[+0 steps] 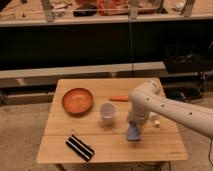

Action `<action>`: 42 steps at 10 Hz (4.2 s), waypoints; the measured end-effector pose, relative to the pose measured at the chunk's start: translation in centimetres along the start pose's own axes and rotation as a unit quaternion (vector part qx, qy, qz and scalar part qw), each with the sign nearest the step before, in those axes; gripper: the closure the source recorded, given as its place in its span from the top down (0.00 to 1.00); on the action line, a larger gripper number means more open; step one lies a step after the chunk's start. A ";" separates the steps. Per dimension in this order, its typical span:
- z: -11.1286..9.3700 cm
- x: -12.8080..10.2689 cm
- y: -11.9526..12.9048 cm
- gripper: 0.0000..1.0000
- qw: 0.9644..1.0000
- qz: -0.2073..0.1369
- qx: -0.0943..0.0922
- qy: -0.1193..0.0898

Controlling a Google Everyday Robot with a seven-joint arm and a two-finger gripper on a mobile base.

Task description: Place the white sponge in the ceramic bowl

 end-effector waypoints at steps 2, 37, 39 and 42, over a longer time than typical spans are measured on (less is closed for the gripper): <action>-1.9 0.1 -2.3 0.00 1.000 -0.006 0.003 0.010; -7.9 -2.8 -24.6 0.00 0.988 -0.127 0.039 0.084; -7.4 -3.7 -27.2 0.00 0.986 -0.140 0.049 0.080; -7.3 -3.7 -28.5 0.00 0.984 -0.151 0.060 0.078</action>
